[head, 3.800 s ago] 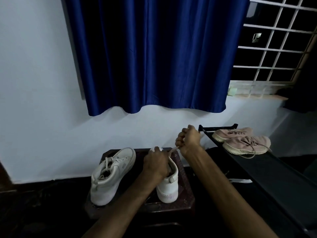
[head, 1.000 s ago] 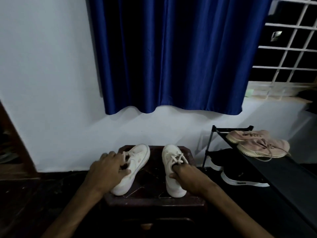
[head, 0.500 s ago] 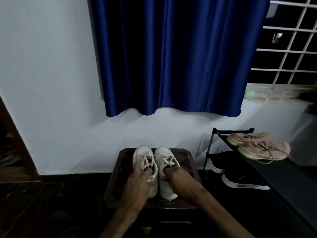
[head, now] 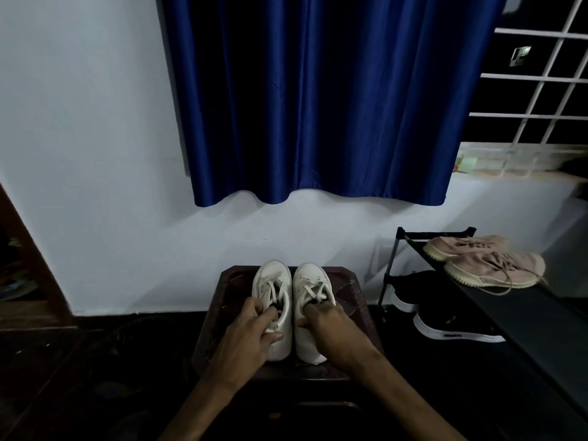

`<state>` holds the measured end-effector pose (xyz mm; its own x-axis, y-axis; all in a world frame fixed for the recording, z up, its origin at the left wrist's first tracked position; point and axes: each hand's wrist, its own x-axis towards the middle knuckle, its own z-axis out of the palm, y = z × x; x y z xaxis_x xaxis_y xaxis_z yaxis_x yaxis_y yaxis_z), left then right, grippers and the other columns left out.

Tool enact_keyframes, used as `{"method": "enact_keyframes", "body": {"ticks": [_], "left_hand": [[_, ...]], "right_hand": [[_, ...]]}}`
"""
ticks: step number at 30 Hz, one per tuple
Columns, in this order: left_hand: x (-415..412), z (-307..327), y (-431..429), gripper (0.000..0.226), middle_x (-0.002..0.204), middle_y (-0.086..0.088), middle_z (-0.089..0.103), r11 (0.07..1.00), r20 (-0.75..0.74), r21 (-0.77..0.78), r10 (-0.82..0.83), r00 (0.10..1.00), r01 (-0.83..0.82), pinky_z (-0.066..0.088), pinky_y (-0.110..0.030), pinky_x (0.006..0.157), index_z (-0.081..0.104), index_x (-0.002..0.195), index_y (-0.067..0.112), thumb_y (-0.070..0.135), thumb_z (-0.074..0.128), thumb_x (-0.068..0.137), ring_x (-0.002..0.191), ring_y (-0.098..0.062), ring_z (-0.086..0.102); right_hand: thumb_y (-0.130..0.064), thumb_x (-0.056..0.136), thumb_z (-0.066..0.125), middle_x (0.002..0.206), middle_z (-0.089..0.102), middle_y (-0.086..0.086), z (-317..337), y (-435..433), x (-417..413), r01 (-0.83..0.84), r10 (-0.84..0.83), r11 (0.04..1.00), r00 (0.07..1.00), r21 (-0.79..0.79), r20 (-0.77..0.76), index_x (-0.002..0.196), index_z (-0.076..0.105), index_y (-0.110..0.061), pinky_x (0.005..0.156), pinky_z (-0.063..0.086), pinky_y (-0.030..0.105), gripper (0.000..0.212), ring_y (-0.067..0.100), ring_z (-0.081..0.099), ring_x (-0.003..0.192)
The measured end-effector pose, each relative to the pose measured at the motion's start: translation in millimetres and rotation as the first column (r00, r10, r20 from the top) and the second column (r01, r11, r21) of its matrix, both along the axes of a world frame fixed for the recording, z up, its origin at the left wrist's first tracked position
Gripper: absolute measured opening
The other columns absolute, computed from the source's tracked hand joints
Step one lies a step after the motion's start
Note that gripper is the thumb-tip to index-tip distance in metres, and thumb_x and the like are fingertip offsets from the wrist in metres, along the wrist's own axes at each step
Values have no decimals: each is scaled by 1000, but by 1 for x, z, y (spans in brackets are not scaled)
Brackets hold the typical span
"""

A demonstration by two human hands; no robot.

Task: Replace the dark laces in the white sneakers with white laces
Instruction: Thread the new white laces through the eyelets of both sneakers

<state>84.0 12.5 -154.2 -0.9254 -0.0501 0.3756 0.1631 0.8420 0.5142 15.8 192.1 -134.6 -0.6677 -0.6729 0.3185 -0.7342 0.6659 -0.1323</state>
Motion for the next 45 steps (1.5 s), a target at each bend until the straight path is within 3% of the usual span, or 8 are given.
{"method": "enact_keyframes", "body": {"ticks": [6, 12, 17, 23, 28, 35, 40, 45], "left_hand": [[6, 1, -5, 35, 107, 19, 50, 994, -88, 113, 7, 996, 3, 45, -10, 74, 59, 108, 32, 36, 77, 79, 86, 4, 58], [-25, -26, -40, 63, 133, 15, 55, 834, 78, 512, 195, 978, -207, 40, -40, 109, 50, 122, 50, 89, 38, 74, 123, -1, 51], [-52, -20, -23, 58, 133, 1, 61, 807, 132, 588, -36, 991, -49, 39, -40, 109, 56, 134, 20, 61, 38, 98, 126, -13, 55], [-49, -9, -15, 27, 119, 10, 66, 616, 205, 785, -154, 966, -69, 47, -11, 82, 56, 122, 28, 15, 51, 99, 110, 2, 61], [-42, -11, -21, 46, 118, 27, 55, 675, 225, 737, -206, 952, -28, 41, 0, 78, 44, 129, 34, 0, 46, 97, 99, 24, 54], [-19, 2, -13, 45, 150, 6, 39, 949, 50, 305, 70, 996, -82, 14, -3, 108, 40, 144, 22, 34, 48, 101, 138, -5, 36], [4, -7, -3, 34, 114, 6, 63, 962, -171, -270, -83, 982, 34, 51, -38, 92, 66, 102, 20, 45, 46, 91, 124, -19, 48], [7, -14, 10, 22, 146, -8, 36, 992, -111, -65, 99, 989, -107, 44, -38, 105, 67, 101, 23, 30, 73, 80, 139, -27, 36]], "right_hand": [[-34, 99, 38, 101, 65, 11, 12, 6, 1, 1, -3, 998, 1000, 66, 31, 95, 57, -10, 88, 37, 38, 30, 31, 57, 99], [-49, 97, 31, 103, 59, -3, 9, 17, -30, 250, -192, 778, 968, -577, 160, 101, 58, -18, 90, 44, 35, 41, 15, 53, 98], [-54, 100, 24, 117, 64, -2, -10, -3, -43, 507, 96, 628, 702, -590, 706, 114, 62, -20, 87, 41, 9, 52, 11, 57, 111], [-64, 94, 28, 111, 71, 0, -25, -11, -47, 574, 191, 510, 651, -641, 735, 113, 67, -21, 98, 49, 32, 61, 11, 64, 109], [-71, 90, 27, 120, 66, -7, -33, -7, -44, 551, 150, 566, 662, -613, 734, 122, 63, -25, 109, 41, 38, 67, 4, 58, 117], [-50, 101, 31, 120, 56, -9, -20, 6, -33, 396, -144, 710, 891, -583, 431, 118, 57, -19, 103, 34, 24, 43, 11, 50, 119], [-49, 94, 40, 111, 56, -4, -8, 6, 8, 353, -388, 900, 916, -256, -99, 96, 63, -23, 79, 46, 39, 35, 23, 54, 96], [-54, 84, 52, 114, 59, 0, 5, -7, 35, 416, -419, 908, 894, -58, -155, 94, 68, -23, 71, 53, 45, 37, 27, 57, 103]]}}
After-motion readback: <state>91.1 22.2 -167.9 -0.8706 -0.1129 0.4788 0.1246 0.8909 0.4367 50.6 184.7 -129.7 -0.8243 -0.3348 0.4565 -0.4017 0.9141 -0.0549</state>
